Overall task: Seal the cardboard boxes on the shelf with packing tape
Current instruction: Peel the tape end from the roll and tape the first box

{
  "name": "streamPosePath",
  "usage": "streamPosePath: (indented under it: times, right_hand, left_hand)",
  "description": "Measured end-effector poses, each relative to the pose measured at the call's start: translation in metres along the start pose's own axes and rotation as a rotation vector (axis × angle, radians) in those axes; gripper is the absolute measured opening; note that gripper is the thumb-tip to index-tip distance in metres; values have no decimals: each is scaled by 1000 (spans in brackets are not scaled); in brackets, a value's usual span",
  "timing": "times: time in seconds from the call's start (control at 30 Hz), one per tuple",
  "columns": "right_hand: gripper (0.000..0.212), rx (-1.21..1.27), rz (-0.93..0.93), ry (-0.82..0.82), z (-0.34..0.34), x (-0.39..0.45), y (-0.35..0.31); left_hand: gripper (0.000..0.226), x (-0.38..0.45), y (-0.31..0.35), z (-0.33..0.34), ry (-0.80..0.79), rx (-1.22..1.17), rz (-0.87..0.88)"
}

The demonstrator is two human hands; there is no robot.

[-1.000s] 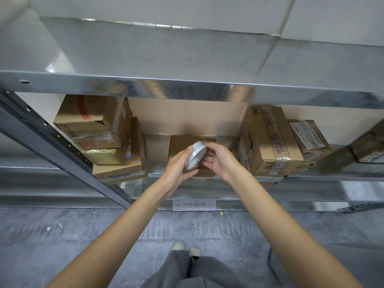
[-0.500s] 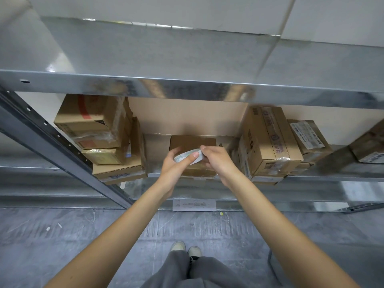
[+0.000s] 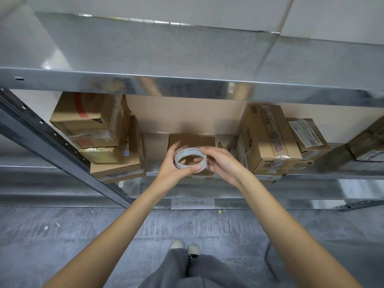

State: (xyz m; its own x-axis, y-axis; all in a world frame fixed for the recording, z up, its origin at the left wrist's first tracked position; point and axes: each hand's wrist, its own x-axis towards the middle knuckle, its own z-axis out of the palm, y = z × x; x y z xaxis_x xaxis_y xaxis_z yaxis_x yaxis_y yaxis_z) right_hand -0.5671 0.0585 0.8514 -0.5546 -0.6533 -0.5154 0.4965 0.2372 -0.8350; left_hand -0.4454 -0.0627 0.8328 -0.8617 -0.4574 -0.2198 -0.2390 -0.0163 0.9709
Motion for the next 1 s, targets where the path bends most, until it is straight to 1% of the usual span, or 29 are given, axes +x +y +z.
streamPosePath:
  times: [0.1,0.2,0.3,0.37,0.43,0.47,0.53,0.6,0.67,0.8,0.87,0.93,1.0]
  right_hand:
    - [27,-16,-27,-6,2,0,2]
    - [31,-54,-5,-38,6,-1,-1]
    - [38,-114,-9,-17,9,-1,-4]
    - [42,-127,-44,-30,9,-4,-3]
    - [39,-137,-76,-62,8,-7,-1]
    - [35,-145,-85,-58,9,-9,1]
    - [28,-128,-98,-11,11,-10,6]
    - [28,-60,-99,37,14,-8,9]
    - [28,30,-64,52,16,-6,9]
    - [29,11,-35,128,16,-1,8]
    - [25,26,-39,173,18,0,9]
    - [20,73,-35,187,20,0,10]
    - [17,137,-25,162,20,-1,11]
  left_hand:
    - [92,0,-1,-2,-40,18,1]
    - [91,-2,-1,-1,-78,16,-3]
    - [80,0,-3,2,-12,-61,-35]
    - [80,3,-8,2,42,-99,-71]
    - [83,5,-12,2,72,-115,-106]
    - [81,5,-11,3,85,-112,-107]
    - [78,6,-9,5,121,-123,-110]
    - [76,8,-9,8,145,-156,-131]
    - [71,11,-10,8,149,-174,-160]
    - [61,17,-21,5,185,-203,-228]
    - [57,19,-25,5,201,-226,-248]
    - [53,20,-24,5,213,-232,-245]
    - [51,20,-21,5,230,-231,-219]
